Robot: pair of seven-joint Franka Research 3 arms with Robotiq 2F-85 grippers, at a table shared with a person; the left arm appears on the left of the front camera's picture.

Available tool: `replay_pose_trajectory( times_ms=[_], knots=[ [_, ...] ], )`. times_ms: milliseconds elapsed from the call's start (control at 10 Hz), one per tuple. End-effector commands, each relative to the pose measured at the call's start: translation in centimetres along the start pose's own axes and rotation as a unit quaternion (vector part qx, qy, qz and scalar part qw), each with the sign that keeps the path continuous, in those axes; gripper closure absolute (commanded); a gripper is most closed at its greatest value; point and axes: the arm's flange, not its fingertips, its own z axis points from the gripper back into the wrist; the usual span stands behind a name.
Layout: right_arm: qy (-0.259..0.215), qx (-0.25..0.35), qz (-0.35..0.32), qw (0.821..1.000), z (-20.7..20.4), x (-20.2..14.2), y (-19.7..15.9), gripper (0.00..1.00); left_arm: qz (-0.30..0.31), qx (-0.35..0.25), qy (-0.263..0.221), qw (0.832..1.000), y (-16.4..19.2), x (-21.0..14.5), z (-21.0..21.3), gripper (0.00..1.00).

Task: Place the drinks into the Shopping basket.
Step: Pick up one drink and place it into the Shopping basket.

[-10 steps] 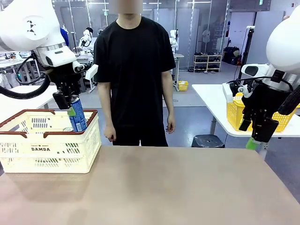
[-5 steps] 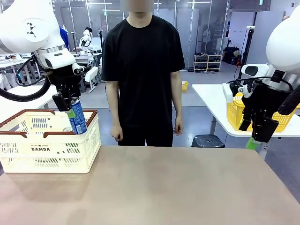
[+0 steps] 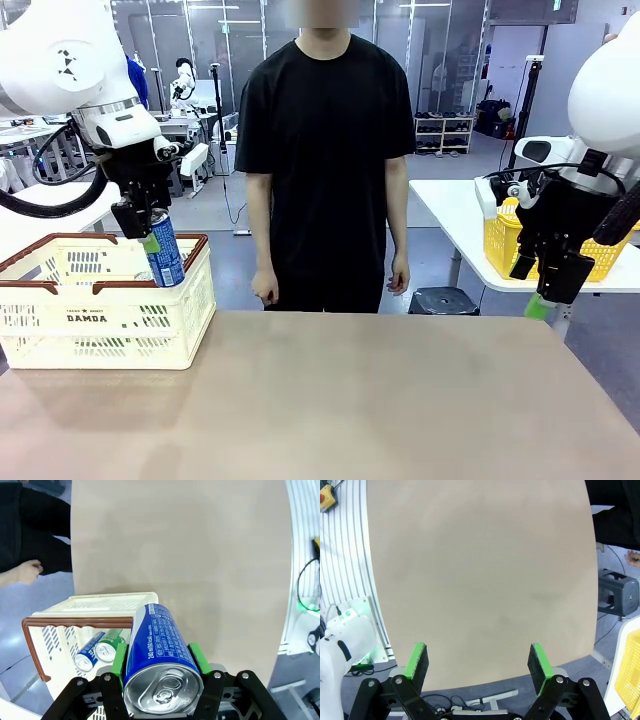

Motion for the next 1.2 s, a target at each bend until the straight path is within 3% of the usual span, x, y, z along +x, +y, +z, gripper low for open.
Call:
replay_pose_trajectory(
  times_ms=[0, 400, 800, 1000, 1100],
  knots=[
    [0.006, 0.001, 0.002, 1.0, 0.2, 0.0, -0.1, 0.0, 0.021, 0.008, -0.005, 1.0, 1.5, -3.0, 0.8, 0.42],
    [0.006, 0.001, 0.002, 1.0, 0.2, 0.0, -0.1, 0.0, 0.081, 0.004, 0.0, 0.997, 4.2, -12.4, 5.1, 0.42],
    [0.006, 0.001, 0.002, 1.0, 0.2, 0.0, -0.1, 0.0, 0.115, -0.005, -0.027, 0.993, 8.6, -21.2, 3.3, 0.42],
    [0.006, 0.001, 0.002, 1.0, 0.2, 0.0, -0.1, 0.0, 0.123, 0.005, 0.024, 0.992, 10.0, -23.8, 2.3, 0.42],
    [0.006, 0.001, 0.002, 1.0, 0.2, 0.0, -0.1, 0.0, 0.126, 0.014, 0.018, 0.992, 10.9, -25.5, 1.8, 0.42]
  ],
)
